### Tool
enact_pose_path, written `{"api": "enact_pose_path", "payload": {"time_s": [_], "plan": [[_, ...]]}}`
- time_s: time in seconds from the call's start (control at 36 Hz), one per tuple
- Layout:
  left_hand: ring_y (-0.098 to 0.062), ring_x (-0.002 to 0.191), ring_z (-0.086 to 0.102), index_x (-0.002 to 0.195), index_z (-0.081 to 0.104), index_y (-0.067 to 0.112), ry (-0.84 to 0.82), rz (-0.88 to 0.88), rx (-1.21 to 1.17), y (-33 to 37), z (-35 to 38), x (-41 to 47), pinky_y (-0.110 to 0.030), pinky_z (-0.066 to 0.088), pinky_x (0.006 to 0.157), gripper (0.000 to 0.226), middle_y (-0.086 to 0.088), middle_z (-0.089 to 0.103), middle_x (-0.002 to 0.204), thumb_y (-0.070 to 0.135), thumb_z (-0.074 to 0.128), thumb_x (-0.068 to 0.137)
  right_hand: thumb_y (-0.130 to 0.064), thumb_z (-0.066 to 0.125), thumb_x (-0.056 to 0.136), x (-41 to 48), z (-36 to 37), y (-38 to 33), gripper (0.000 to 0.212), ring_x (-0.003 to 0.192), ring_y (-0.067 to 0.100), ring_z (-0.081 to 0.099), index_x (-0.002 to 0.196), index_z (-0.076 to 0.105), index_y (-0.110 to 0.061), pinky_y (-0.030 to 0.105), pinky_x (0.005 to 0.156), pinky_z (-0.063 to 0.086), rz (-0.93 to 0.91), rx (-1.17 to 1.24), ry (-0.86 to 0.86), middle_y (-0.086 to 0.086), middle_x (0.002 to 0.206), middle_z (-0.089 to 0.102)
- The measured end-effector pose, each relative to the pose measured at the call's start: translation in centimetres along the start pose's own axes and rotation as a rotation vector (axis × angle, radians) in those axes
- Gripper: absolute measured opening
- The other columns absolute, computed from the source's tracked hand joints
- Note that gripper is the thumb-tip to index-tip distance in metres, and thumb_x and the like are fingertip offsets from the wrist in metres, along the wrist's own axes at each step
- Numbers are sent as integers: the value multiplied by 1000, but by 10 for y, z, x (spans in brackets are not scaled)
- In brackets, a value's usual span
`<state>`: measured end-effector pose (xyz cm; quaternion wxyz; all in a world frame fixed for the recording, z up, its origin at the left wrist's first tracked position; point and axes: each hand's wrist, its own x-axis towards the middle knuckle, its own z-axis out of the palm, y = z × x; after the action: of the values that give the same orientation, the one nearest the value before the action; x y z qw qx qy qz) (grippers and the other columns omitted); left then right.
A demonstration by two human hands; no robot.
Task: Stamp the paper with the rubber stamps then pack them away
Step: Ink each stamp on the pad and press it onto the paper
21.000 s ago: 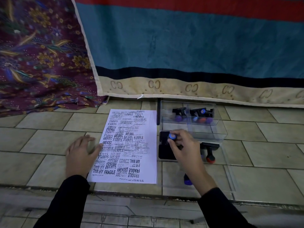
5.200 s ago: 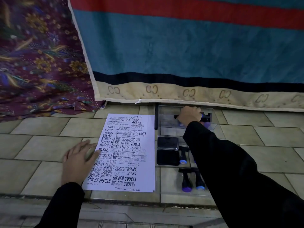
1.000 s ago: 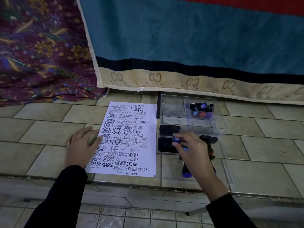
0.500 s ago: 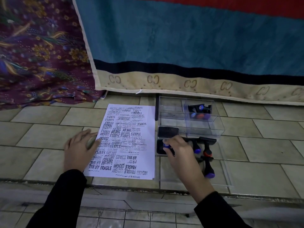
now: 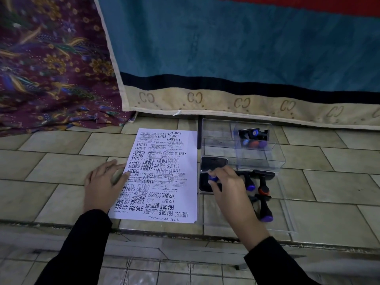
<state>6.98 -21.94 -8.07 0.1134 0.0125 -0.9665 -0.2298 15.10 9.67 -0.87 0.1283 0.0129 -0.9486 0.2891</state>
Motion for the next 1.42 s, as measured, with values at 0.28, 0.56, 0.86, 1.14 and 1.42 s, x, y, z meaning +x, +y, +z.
{"api": "enact_pose_path", "payload": {"time_s": [0.28, 0.56, 0.86, 1.14, 1.42], "plan": [[-17, 130, 45, 113, 67, 34, 4, 8, 8, -2, 0, 1, -41, 19, 113, 42, 7, 55, 136, 55, 47, 83, -14, 69, 84, -36, 21, -37, 17, 74, 4, 61, 101, 68, -15, 16, 71, 48, -136, 250, -79, -6, 97, 59], [-16, 130, 45, 112, 67, 35, 11, 12, 3, -6, 4, 2, -42, 19, 113, 41, 8, 55, 136, 56, 48, 83, -13, 66, 85, -35, 28, -41, 19, 90, 10, 64, 104, 68, -14, 18, 81, 47, -144, 238, -131, -3, 99, 61], [-16, 131, 44, 113, 67, 35, 11, 11, 4, -4, 2, 2, -40, 18, 113, 41, 8, 55, 136, 56, 48, 83, -14, 61, 90, -38, 31, -41, 20, 92, 14, 63, 109, 65, -15, 28, 82, 52, -193, 165, -161, 0, 101, 59], [-16, 131, 44, 115, 66, 34, 14, 24, 7, -3, 3, 1, -42, 18, 113, 42, 7, 54, 137, 56, 47, 85, 0, 75, 73, -44, 25, -49, 24, 76, 16, 64, 93, 69, -11, 23, 67, 51, -287, 71, -188, 2, 83, 61], [-15, 130, 44, 112, 66, 37, 16, 13, -16, -5, 3, 1, -42, 17, 113, 44, 9, 55, 136, 61, 44, 82, -8, 61, 88, -18, 37, -36, 19, 87, 16, 62, 105, 65, -12, 29, 82, 51, -121, 200, -167, 2, 102, 58]]}}
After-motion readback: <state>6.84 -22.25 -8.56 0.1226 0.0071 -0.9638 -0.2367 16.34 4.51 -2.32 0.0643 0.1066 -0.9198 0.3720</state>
